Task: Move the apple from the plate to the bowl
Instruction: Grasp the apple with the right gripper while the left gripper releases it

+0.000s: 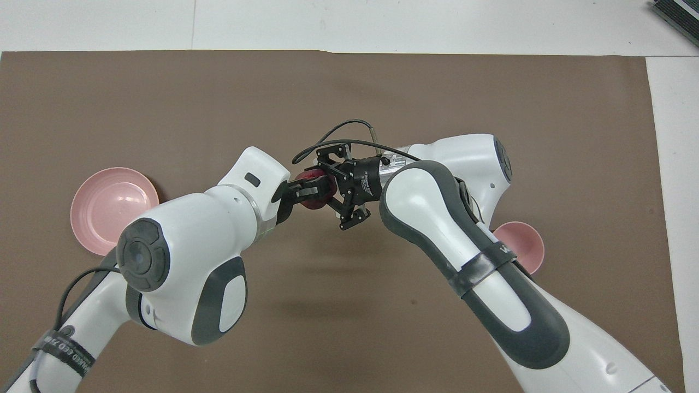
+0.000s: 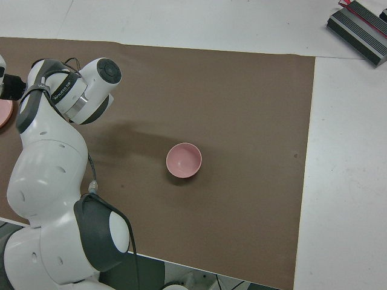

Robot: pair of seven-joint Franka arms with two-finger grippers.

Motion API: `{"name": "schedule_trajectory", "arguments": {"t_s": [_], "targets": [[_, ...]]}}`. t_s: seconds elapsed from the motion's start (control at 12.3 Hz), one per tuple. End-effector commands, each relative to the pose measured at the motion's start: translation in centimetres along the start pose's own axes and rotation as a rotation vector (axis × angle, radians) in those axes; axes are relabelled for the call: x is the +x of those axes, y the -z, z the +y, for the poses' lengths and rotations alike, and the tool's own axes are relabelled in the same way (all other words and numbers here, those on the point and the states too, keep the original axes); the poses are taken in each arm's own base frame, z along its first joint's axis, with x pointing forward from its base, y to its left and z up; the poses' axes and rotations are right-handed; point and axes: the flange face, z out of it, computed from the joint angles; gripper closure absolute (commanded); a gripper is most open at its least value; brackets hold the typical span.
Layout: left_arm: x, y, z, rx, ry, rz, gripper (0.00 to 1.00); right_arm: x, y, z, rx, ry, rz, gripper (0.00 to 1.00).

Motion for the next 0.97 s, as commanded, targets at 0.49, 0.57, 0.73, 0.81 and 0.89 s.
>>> {"name": "schedule_trajectory", "arguments": {"t_s": [0.49,0.57,0.73,0.81,0.89], "targets": [[2.8,3.5,-1.9,0.042,0.014,-0.076,0.0,-0.6,-1.1,-0.2,-0.011,0.017,-0.007,1.0],[2.9,4.2,-2.7,0.058,0.007,-0.114,0.0,-0.5,-0.8,-0.2,-0.014,0.022,0.0,1.0],[3.6,5.6,-5.3,0.097,-0.015,-0.173,0.0,-0.5,0.2,-0.3,-0.047,0.06,0.025,1.0],[4.0,5.9,-6.5,0.122,-0.053,-0.194,0.0,-0.7,1.4,-0.6,-0.057,0.079,0.035,1.0],[4.8,6.4,-8.2,0.162,-0.082,-0.199,0.0,-1.0,2.9,-0.8,-0.081,0.116,0.056,1.0]]}}
